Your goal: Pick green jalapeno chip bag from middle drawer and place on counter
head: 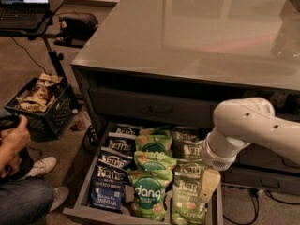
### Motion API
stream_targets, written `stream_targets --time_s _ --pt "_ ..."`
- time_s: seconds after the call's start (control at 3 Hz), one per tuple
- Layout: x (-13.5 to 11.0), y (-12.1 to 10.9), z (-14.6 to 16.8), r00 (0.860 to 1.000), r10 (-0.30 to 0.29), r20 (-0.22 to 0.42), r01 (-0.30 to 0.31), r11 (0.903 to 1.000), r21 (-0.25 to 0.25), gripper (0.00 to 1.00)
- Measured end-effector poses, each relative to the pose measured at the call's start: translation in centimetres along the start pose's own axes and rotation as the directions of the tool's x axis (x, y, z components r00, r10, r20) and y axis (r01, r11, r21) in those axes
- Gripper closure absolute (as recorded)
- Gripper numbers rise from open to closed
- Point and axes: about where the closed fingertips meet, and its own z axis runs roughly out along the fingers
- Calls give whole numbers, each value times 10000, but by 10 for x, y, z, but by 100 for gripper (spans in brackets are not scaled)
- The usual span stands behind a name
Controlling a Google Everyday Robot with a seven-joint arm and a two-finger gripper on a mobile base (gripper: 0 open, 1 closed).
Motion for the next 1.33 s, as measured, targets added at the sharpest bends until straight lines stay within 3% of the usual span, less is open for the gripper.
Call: stream_targets --time_s 1.0,1.33 --pt "14 -17 134 9979 485 426 -444 9946 -939 0" --pt "16 -26 159 9966 714 421 -664 9917 -1100 18"
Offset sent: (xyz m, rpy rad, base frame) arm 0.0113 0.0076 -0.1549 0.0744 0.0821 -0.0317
